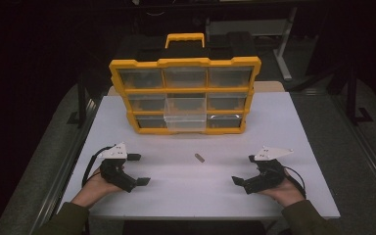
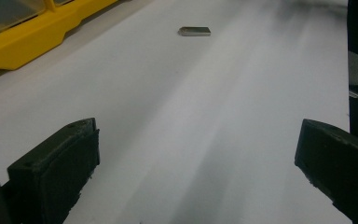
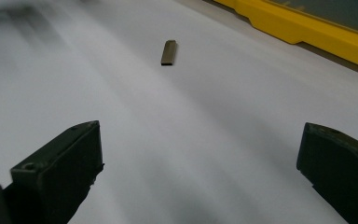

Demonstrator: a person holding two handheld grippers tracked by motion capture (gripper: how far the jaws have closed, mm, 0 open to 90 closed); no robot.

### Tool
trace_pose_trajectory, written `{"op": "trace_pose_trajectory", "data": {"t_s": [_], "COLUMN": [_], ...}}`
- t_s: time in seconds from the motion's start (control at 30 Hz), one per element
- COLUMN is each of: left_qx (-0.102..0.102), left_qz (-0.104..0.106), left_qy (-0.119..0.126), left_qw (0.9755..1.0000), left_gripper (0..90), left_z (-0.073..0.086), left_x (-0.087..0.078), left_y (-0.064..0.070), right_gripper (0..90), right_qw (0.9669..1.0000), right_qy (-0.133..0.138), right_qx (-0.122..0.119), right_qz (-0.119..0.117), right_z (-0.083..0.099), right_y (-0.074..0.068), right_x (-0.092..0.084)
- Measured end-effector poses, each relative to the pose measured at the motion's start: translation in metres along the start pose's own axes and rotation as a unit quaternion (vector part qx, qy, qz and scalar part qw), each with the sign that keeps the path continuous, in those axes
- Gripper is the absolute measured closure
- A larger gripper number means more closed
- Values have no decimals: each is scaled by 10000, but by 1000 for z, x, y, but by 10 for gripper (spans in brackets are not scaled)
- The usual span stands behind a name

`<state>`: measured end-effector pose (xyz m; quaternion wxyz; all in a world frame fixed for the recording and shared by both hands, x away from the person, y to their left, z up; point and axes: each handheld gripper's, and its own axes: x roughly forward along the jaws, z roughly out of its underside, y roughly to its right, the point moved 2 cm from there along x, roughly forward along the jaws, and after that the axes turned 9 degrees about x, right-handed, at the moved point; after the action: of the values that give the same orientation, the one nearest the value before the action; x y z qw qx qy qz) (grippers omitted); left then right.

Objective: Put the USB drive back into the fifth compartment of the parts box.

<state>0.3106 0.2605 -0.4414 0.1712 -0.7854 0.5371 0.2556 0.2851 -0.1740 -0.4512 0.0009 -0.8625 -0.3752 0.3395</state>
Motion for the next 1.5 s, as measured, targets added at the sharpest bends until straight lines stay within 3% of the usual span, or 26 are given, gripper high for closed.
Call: {"op": "trace_pose_trajectory", "data": {"t_s": [0.43, 1.5], "left_qx": [16, 42], "left_qz": [66, 68], "left_qy": [9, 120], "left_qw": [10000, 9999], "left_gripper": [0, 0], "left_z": [0, 2], "left_x": [-1, -1], "left_y": [2, 2], "right_gripper": [0, 0], "right_qw": [10000, 9998], "right_qy": [68, -146], "right_qx": [-24, -116], "right_qz": [-28, -63], "right_z": [-6, -25], "right_y": [-2, -6], "right_x": [-2, 10]}}
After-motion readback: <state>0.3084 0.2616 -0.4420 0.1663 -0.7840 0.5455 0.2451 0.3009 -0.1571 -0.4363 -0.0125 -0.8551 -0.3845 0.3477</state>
